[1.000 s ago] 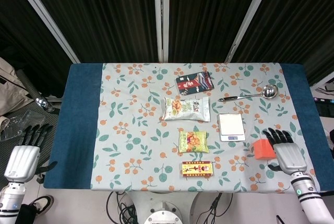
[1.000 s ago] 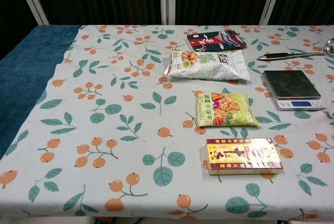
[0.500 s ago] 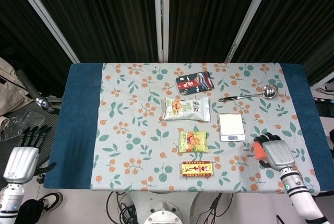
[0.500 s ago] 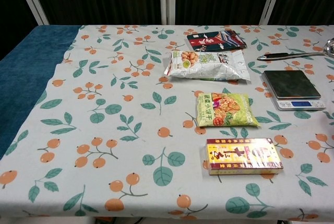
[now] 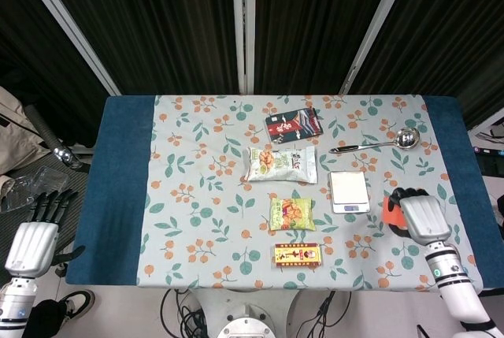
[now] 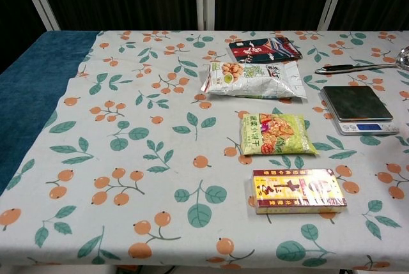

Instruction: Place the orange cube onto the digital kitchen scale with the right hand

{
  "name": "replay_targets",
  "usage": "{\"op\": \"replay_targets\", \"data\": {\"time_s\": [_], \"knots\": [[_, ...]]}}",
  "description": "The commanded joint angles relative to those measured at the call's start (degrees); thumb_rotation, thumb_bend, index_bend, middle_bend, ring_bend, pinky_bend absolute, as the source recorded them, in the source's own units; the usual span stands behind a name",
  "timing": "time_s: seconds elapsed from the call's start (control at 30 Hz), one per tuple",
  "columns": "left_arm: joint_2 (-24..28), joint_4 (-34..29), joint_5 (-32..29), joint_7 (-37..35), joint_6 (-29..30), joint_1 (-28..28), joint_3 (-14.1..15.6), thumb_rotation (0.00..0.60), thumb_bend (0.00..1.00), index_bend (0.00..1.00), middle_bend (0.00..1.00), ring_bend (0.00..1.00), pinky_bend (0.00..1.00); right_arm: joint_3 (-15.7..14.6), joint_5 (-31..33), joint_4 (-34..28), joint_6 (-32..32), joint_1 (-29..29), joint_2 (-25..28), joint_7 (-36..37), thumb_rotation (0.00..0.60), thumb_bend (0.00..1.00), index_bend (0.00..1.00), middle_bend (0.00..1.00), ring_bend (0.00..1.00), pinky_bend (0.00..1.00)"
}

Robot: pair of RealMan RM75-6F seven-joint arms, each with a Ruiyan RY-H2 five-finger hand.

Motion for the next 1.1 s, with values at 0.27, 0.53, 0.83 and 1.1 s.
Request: {"op": "replay_targets", "data": {"time_s": [0.27, 0.53, 0.83, 1.1], "knots": [[0.1, 0.4, -0.5, -0.8, 0.3, 0.5, 0.1, 0.6, 0.07, 0.08, 0.05, 0.0, 0.0, 4.8, 9.4, -1.0, -6.9, 8.8, -4.0, -10.7, 0.6, 0.23, 0.55, 0.41, 0.34, 0.39], [0.1, 1.7, -1.0, -3.5, -0.6, 0.4, 0.1, 0.6, 0.07, 0.08, 0.05, 0.0, 0.0, 6.3, 19.6, 0.1, -10.7, 15.1, -7.6, -19.7, 0.6, 0.22, 0.53, 0.4, 0.33, 0.38], [0.1, 2.6, -1.2, -5.3, -0.5, 0.4, 0.0, 0.6, 0.07, 0.08, 0.05, 0.0, 0.0, 5.6, 29.3, 1.8, -13.5, 20.4, -9.7, -24.2, 0.6, 0.15, 0.43, 0.36, 0.32, 0.38], [0.0, 3.2, -1.2, -6.0, -0.5, 0.4, -0.1, 0.6, 0.07, 0.08, 0.05, 0.0, 0.0, 4.4, 33.7, 1.4, -15.2, 23.2, -9.2, -24.1, 0.6, 0.04, 0.24, 0.2, 0.15, 0.27]]}}
